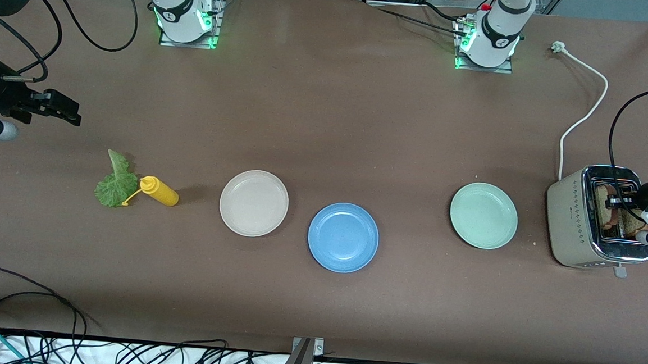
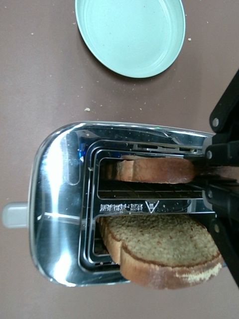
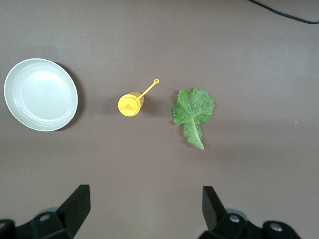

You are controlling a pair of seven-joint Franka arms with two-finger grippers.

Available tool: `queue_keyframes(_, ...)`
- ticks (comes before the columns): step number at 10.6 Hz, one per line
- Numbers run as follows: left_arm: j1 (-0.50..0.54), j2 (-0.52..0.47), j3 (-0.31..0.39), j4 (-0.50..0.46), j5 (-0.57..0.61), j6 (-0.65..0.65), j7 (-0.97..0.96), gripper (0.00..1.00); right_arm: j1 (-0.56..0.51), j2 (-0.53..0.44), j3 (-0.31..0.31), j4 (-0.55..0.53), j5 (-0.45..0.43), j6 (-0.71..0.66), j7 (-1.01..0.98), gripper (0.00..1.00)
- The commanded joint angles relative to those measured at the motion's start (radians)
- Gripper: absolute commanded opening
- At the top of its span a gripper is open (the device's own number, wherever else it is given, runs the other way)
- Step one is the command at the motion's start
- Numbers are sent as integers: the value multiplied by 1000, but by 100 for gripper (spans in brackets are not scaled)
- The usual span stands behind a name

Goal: Make sandwich in blue plate with both arms
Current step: 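Lower the left gripper onto the bread slice in the toaster and grasp, then lift the bread slice out of the toaster with the left gripper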

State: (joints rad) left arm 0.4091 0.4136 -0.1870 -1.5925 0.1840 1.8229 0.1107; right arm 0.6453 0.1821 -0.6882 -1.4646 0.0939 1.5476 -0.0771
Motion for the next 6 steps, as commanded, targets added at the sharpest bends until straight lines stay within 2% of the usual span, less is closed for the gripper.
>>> queue_keyframes(1, 14, -70, -8, 26, 26, -57, 64, 0, -3, -6, -2, 0, 7, -7, -3, 100)
queue_keyframes(6, 19, -206, -14, 26, 23, -122, 132, 0, -1, -6, -2, 0, 7, -7, -3, 100)
